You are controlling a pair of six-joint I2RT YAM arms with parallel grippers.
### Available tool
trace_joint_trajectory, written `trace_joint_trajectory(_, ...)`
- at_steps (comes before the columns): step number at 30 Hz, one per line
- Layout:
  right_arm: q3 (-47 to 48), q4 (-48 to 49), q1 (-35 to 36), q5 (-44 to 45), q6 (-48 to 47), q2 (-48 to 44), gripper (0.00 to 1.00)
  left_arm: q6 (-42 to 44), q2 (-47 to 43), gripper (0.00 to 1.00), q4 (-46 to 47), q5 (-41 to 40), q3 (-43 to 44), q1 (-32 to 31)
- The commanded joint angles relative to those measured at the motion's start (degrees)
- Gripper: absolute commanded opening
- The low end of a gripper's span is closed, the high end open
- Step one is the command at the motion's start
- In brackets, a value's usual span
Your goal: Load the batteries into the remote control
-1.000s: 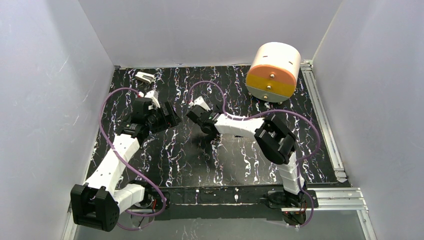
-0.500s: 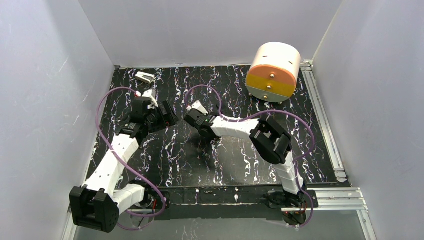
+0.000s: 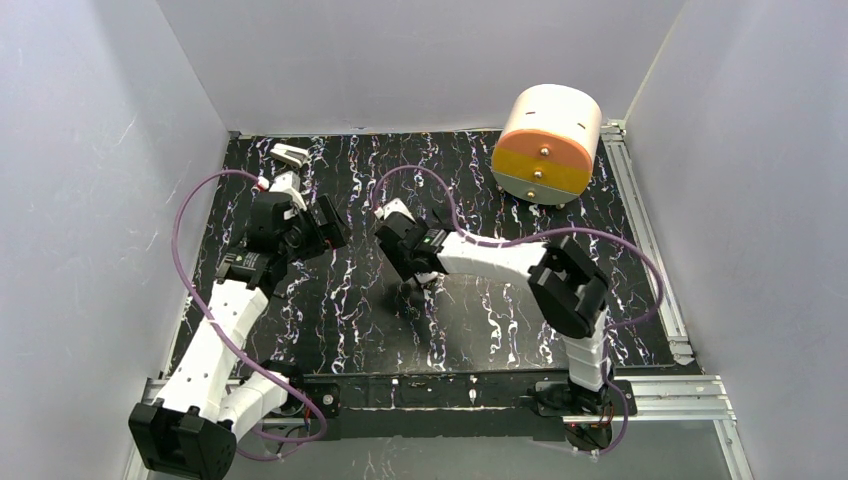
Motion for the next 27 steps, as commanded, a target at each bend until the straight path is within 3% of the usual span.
trace_joint_trajectory(1,-2.7,3.4,0.2,0.6,1.9,-10.7,0.72,1.8,-1.7,0.99,-3.3,0.2,4.2,0.2)
trace_joint_trajectory(9,-20.0,10.6,-0.4,21.4,2.6,-36.6,0.80,4.2,-7.0,0.98,-4.1,-0.2,6.3,0.2)
trace_joint_trajectory(16,-28.0,14.0,-0.4,40.0,-6.0,-56.0,0.84,3.7,-17.9,0.98,-0.9,-10.2,4.2,0.2)
trace_joint_trajectory(21,-29.9,19.3,-0.4,43.5,-13.7,-66.6,0.98,5.4,-25.8,0.98,1.7,-13.9,1.6,0.2)
trace_joint_trajectory(27,-28.4,22.1,-0.4,45.9,-20.5,-71.7,0.99,7.7,-29.2,0.98,0.3,-17.6,2.2,0.2)
